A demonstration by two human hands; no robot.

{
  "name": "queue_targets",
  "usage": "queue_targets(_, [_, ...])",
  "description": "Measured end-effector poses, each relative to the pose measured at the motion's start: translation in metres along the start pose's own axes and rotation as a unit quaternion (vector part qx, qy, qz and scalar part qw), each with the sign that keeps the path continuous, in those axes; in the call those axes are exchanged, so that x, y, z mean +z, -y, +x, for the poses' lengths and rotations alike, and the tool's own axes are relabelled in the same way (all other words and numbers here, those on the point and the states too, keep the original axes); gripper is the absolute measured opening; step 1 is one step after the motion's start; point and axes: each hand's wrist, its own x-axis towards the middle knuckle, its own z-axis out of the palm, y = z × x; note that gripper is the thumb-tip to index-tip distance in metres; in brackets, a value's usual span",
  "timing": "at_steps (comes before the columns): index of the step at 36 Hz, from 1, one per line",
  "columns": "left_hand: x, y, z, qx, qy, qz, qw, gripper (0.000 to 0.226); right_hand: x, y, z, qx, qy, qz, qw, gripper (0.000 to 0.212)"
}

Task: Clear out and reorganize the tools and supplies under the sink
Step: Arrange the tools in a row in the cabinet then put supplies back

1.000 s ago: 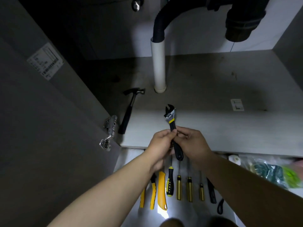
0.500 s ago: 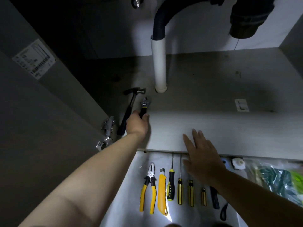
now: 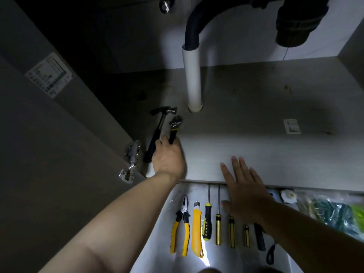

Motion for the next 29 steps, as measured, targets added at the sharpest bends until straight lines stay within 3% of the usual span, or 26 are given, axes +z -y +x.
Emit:
queue_targets(8, [0.008, 0.007, 0.002, -0.001, -0.017, 0.010, 1.000, 0.057, -0.001, -0.001, 0.001, -0.001, 0.005, -0.006, 1.000, 0.109])
queue_targets(23, [0.004, 0.016, -0.013, 0.012, -0.014, -0.009, 1.000, 0.066, 0.001, 0.004, -0.009, -0.001, 0.005, -0.030, 1.000, 0.109])
queue_targets(29, [0.008, 0.025, -0.066, 0.136, -0.063, -0.094, 0.984, 0.068, -0.011, 0.004, -0.003, 0.008, 0.043, 0.015, 0.999, 0.100])
